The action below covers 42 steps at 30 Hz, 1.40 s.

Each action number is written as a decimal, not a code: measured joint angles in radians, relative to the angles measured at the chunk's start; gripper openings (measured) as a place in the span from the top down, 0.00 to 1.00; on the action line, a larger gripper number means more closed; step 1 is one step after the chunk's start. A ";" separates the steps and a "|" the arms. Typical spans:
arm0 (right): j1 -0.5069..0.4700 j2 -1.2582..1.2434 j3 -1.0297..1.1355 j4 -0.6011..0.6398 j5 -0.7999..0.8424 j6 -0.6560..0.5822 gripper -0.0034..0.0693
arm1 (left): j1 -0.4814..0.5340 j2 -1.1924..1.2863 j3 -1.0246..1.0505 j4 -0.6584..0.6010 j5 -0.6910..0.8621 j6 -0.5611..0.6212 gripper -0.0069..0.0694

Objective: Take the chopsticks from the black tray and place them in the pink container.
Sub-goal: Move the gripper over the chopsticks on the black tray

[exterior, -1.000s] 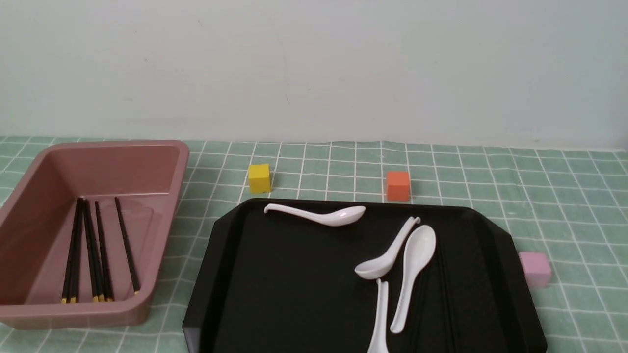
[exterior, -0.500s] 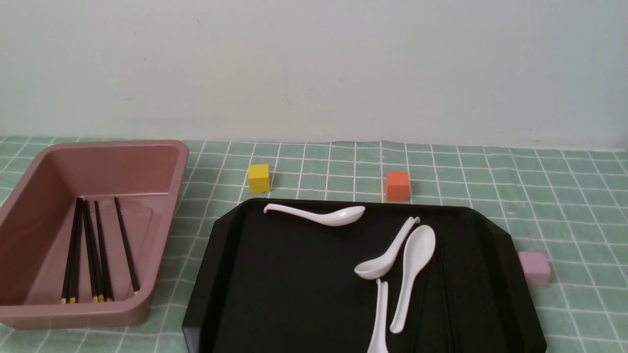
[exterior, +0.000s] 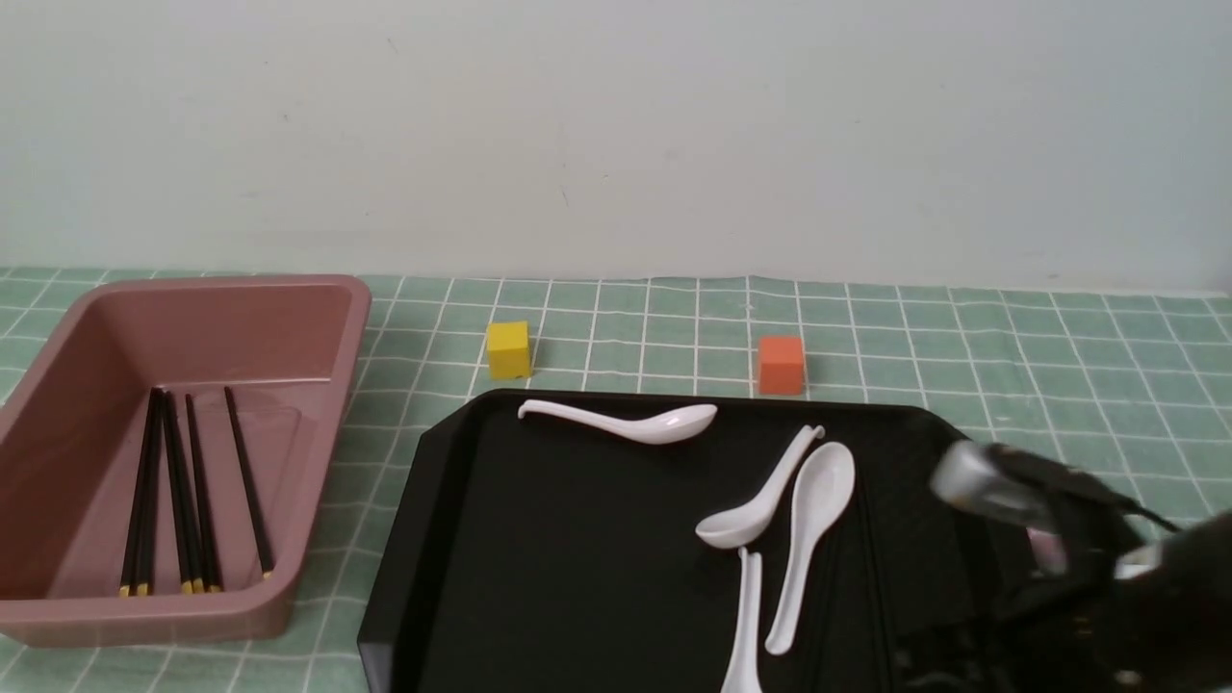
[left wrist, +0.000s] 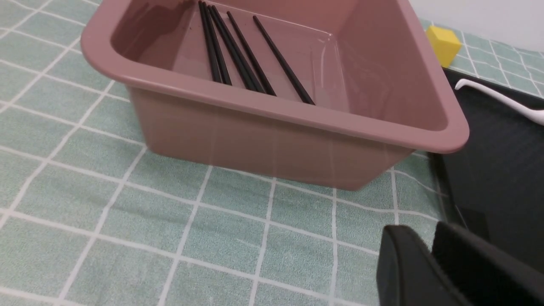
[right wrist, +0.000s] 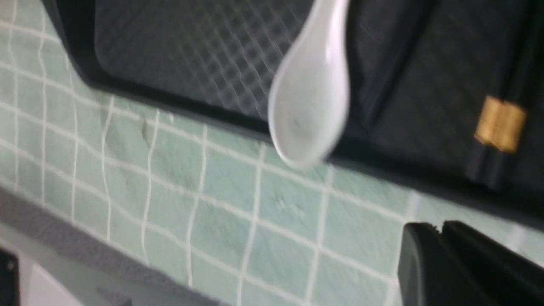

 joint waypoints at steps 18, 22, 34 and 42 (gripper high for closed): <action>0.248 0.412 -0.278 -0.698 -0.076 0.903 0.46 | 0.000 0.000 0.000 0.000 0.000 0.000 0.73; 0.248 0.443 -0.285 -0.713 -0.083 0.939 0.46 | 0.000 0.000 0.000 0.000 0.001 0.000 0.73; 0.249 0.483 -0.314 -0.736 -0.038 0.973 0.56 | 0.000 0.000 0.000 0.001 0.001 0.000 0.72; 0.249 0.483 -0.316 -0.757 -0.011 0.967 0.80 | 0.000 0.000 0.000 0.001 0.001 0.000 0.70</action>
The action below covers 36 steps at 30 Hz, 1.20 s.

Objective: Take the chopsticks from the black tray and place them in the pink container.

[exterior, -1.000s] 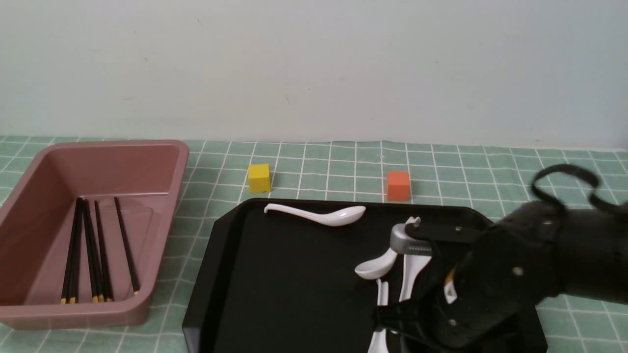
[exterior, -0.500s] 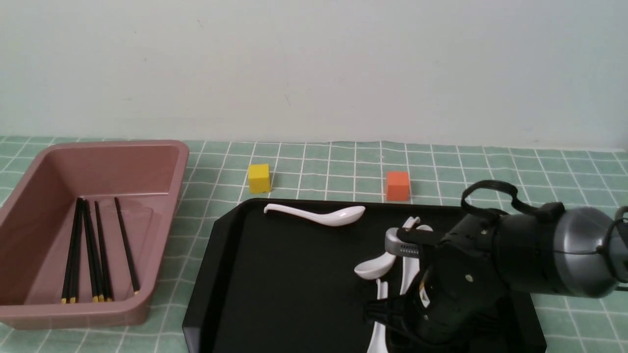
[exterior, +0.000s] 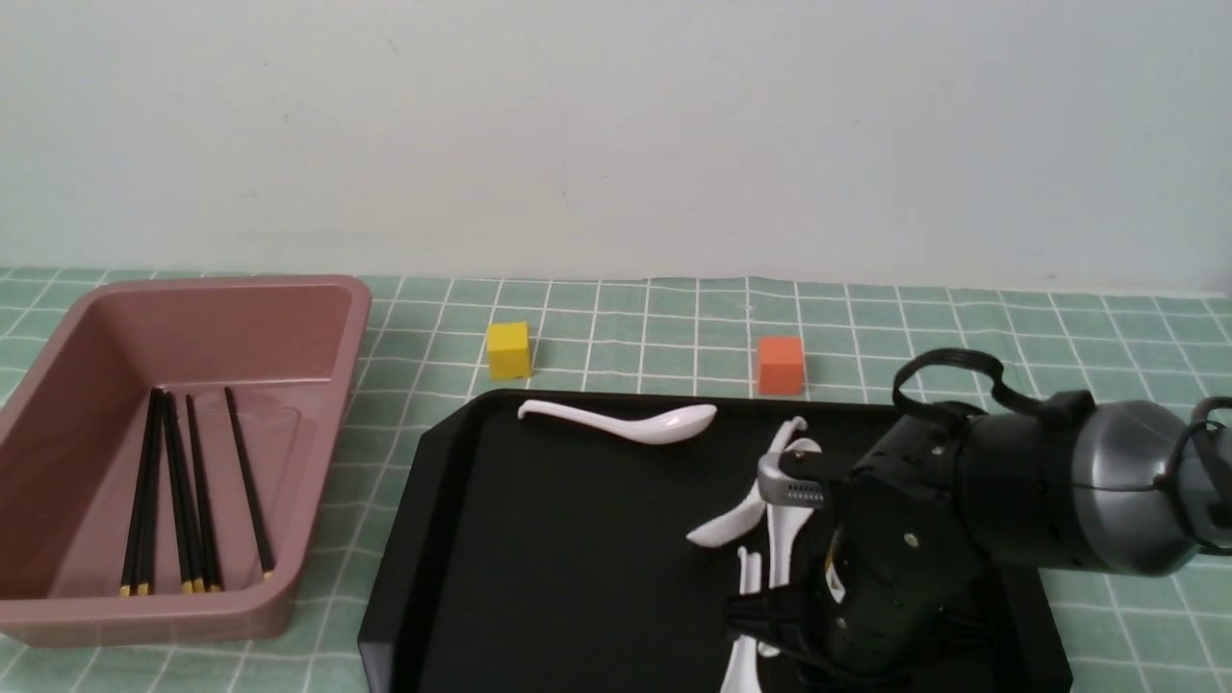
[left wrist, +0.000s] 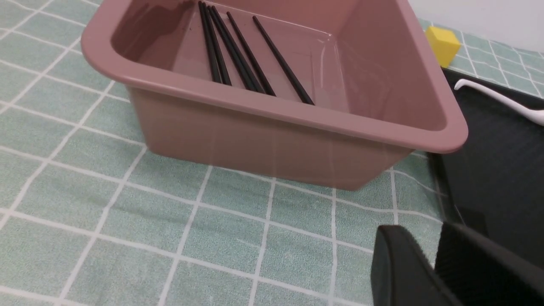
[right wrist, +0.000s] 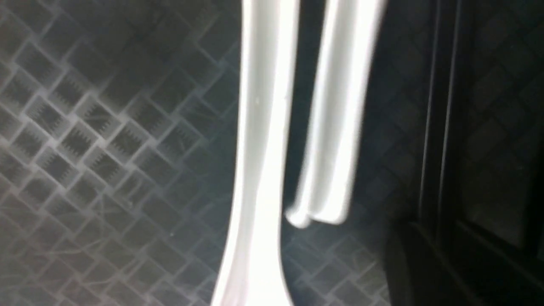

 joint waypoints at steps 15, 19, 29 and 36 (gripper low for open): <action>0.000 -0.191 0.023 0.011 0.219 -0.031 0.80 | 0.000 0.000 0.000 0.000 0.000 0.000 0.68; 0.000 -0.293 -0.017 0.023 0.230 -0.041 0.80 | 0.000 0.000 0.000 0.000 0.000 0.000 0.67; 0.045 -0.257 -0.302 0.388 0.040 -0.496 0.80 | 0.000 0.000 0.000 0.000 0.000 0.000 0.67; 0.189 0.097 -0.642 0.829 -0.154 -1.013 0.80 | 0.000 0.000 0.000 0.000 0.000 0.000 0.67</action>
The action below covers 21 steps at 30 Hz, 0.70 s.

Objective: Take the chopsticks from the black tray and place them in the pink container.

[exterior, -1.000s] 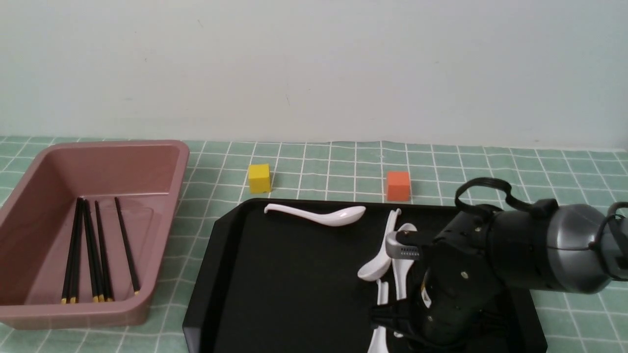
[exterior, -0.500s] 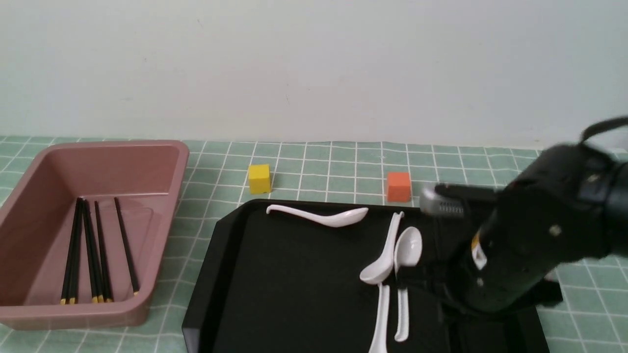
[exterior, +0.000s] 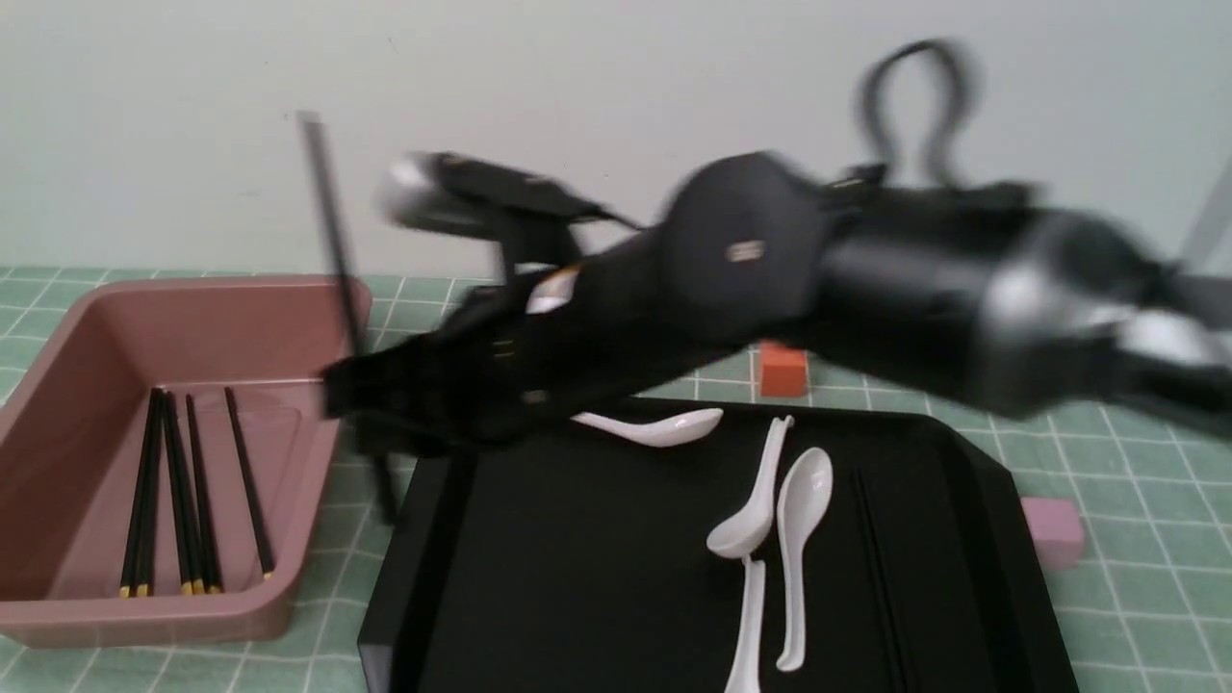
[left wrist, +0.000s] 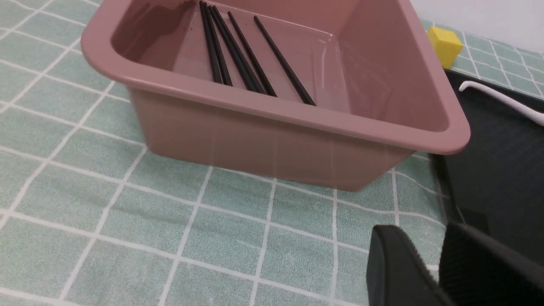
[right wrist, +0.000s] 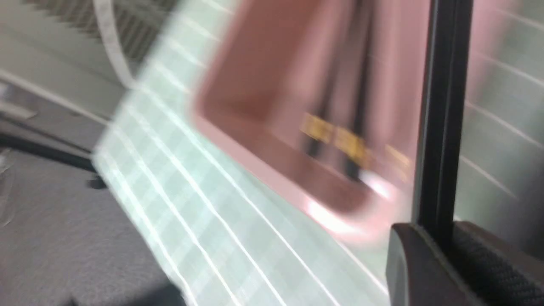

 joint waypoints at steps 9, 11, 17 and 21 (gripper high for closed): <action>0.043 0.362 -0.346 0.300 -0.112 -0.362 0.80 | 0.000 0.000 0.000 0.002 0.000 0.000 0.66; 0.043 0.401 -0.381 0.328 -0.126 -0.416 0.80 | 0.000 0.000 0.000 0.002 0.000 0.000 0.66; 0.043 0.430 -0.398 0.343 -0.125 -0.479 0.71 | 0.000 0.000 0.000 0.002 0.000 0.000 0.66; 0.042 0.421 -0.402 0.334 -0.082 -0.490 0.56 | 0.000 0.000 0.000 0.002 0.000 0.000 0.66</action>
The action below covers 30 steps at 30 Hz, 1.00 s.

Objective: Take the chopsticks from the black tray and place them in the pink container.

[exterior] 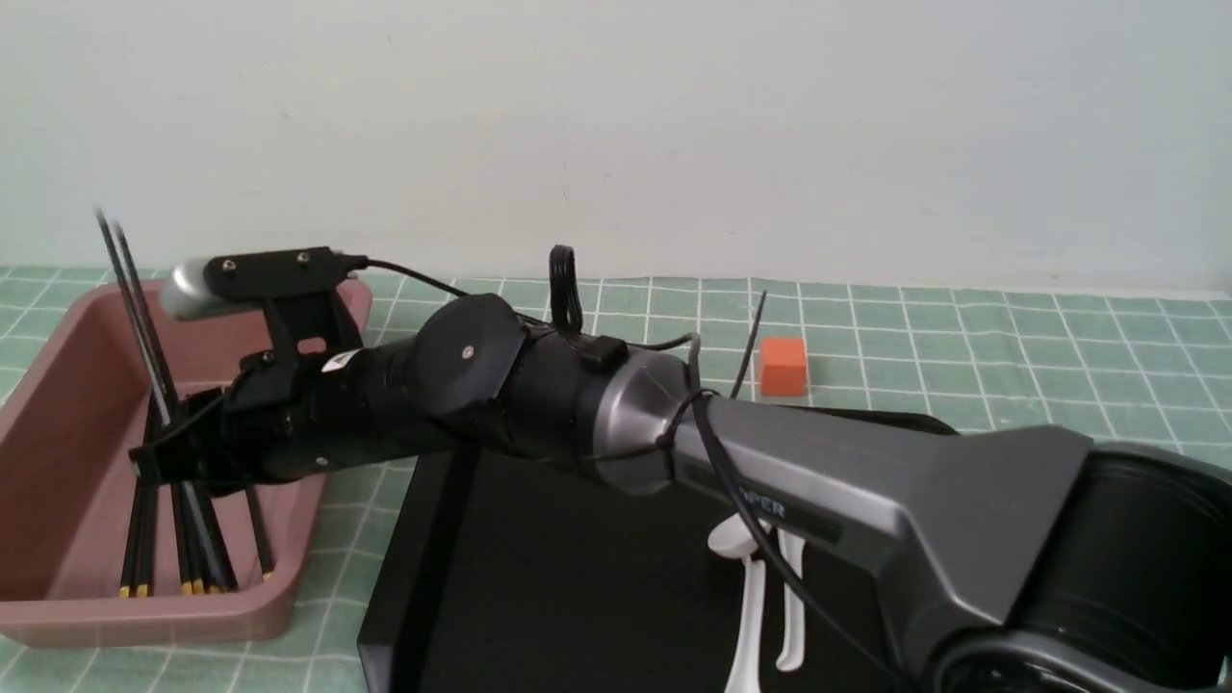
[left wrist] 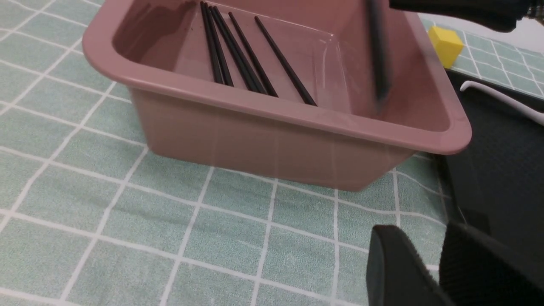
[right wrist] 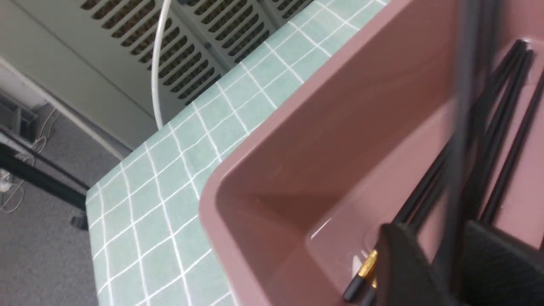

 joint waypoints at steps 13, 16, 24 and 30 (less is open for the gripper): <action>-0.059 -0.301 -0.002 -0.380 0.553 0.134 0.72 | 0.000 0.000 0.000 0.000 0.000 0.000 0.64; -0.094 -0.419 -0.003 -0.511 0.748 0.231 0.85 | 0.000 0.000 0.000 0.000 0.000 0.000 0.64; -0.138 -0.728 0.064 -0.933 0.850 0.546 0.97 | 0.000 0.000 0.000 0.001 0.000 0.000 0.63; -0.138 -1.014 0.321 -1.039 0.855 0.586 0.97 | 0.000 0.000 0.000 0.001 0.000 0.000 0.62</action>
